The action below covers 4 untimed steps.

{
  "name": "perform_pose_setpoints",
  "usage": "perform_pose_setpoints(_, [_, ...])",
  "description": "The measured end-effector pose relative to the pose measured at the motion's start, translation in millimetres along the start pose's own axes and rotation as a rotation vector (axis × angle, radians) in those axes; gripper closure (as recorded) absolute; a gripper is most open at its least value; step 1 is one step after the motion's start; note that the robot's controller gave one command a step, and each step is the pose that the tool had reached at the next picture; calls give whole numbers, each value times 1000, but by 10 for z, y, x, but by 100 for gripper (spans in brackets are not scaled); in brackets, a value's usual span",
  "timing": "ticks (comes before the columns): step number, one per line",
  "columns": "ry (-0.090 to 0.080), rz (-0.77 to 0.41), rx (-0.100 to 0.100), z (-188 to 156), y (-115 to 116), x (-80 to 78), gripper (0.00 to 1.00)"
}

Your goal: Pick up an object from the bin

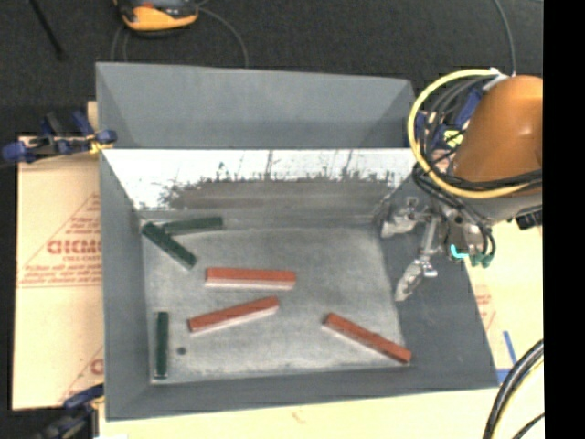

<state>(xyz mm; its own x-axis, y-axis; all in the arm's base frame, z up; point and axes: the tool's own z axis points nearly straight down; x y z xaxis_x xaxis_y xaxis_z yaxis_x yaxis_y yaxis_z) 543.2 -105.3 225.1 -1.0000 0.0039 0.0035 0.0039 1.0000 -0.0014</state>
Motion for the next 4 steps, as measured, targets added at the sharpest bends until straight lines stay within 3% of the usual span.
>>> perform_pose_setpoints(1, [-8,-3,1,-44,4,-16,0])
perform_pose_setpoints(2, [-15,-2,3,392,98,56,0])
perform_pose_setpoints(3, [-11,23,1,1080,-140,150,0])
perform_pose_setpoints(4, [-18,-4,15,1382,-95,391,100])
